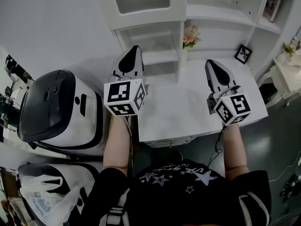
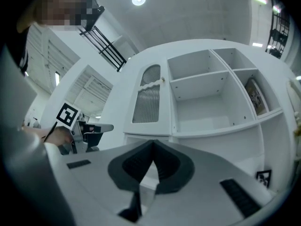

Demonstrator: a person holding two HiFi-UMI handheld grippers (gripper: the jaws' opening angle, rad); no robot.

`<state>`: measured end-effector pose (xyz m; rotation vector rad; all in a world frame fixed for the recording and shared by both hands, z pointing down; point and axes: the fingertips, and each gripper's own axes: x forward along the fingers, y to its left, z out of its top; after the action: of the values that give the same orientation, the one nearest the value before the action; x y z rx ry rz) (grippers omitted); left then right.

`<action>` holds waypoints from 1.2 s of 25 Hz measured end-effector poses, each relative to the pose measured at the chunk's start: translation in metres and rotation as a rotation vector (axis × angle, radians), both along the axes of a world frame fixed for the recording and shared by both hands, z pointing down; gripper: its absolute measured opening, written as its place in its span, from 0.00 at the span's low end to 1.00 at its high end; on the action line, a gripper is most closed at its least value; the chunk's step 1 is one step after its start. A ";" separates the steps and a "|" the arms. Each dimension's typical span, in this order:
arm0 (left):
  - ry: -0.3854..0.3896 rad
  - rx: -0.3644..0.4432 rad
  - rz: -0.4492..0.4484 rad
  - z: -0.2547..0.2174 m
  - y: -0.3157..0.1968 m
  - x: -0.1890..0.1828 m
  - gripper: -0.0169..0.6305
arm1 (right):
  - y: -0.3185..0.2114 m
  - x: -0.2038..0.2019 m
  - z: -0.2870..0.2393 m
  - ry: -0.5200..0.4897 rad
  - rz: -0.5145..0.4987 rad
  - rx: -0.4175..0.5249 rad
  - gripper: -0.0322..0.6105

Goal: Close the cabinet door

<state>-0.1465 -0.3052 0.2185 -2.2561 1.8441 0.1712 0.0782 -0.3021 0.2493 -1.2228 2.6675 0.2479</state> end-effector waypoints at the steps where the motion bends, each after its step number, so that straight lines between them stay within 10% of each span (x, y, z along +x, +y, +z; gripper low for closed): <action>1: 0.001 -0.011 0.006 0.005 0.005 -0.003 0.04 | 0.006 -0.003 0.001 0.007 0.009 -0.002 0.05; 30: -0.011 -0.345 0.199 0.182 0.145 -0.027 0.04 | 0.144 -0.032 0.071 0.078 0.185 -0.129 0.05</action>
<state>-0.1733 -0.1606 0.4007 -2.6639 1.7534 -0.1394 0.0459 -0.1579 0.3200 -1.5328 2.6736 0.1551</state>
